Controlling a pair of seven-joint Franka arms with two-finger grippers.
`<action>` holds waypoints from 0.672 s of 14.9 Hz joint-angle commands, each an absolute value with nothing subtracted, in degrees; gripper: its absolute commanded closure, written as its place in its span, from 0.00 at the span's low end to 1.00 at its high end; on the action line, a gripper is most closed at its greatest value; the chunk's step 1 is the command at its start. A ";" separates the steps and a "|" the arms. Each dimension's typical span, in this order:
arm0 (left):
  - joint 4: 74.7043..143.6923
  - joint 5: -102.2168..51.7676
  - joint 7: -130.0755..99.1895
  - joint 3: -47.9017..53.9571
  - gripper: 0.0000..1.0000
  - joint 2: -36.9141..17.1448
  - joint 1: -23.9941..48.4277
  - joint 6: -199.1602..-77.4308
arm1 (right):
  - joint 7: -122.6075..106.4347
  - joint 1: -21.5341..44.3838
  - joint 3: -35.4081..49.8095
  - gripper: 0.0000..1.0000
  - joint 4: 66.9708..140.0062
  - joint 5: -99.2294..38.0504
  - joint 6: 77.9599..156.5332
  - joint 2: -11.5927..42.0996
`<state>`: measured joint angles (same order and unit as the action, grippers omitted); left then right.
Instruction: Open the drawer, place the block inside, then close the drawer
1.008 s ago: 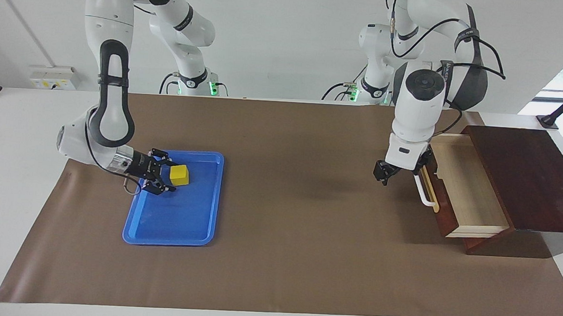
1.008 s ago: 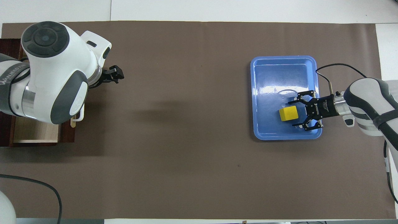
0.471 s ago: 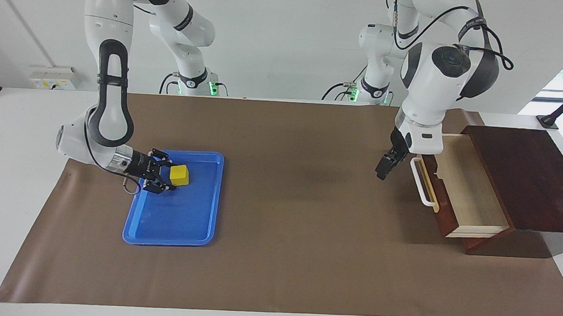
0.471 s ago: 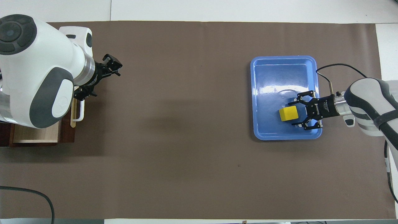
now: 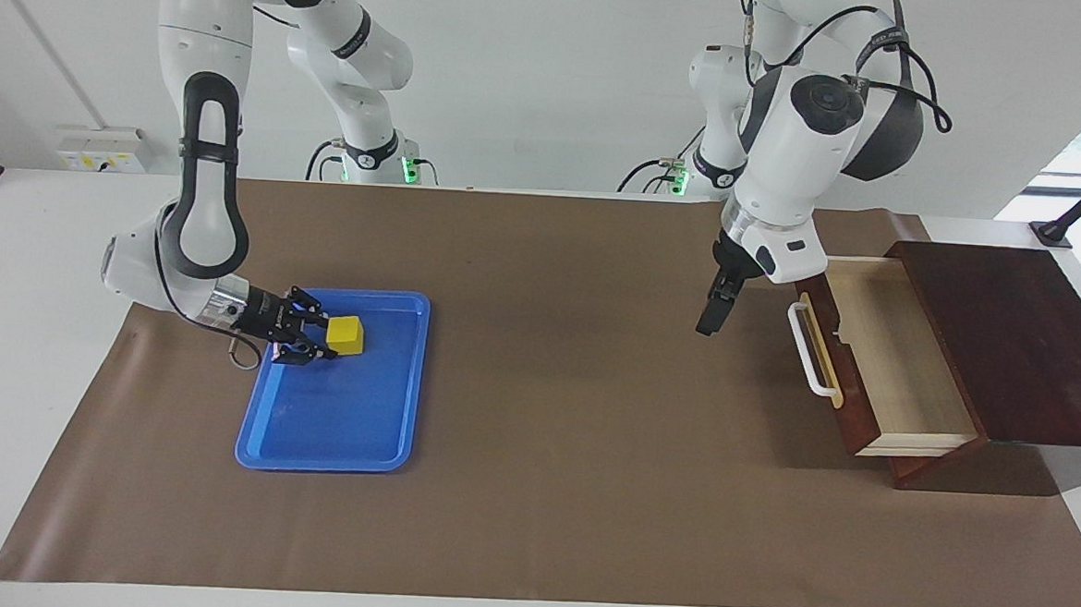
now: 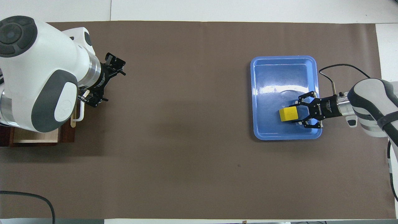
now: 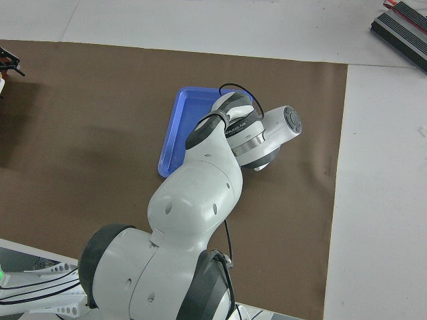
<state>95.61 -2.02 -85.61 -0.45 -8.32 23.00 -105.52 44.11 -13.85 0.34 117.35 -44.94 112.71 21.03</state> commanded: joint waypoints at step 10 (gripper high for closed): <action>88.17 -5.88 -101.75 -0.97 0.00 -7.12 28.82 -95.90 | 42.88 -13.71 0.70 0.83 112.25 -46.23 109.69 20.13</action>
<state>90.95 -4.16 -97.53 -0.29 -7.16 27.78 -98.83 43.21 -13.77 0.44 114.78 -45.02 111.84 20.91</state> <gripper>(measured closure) 0.000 0.449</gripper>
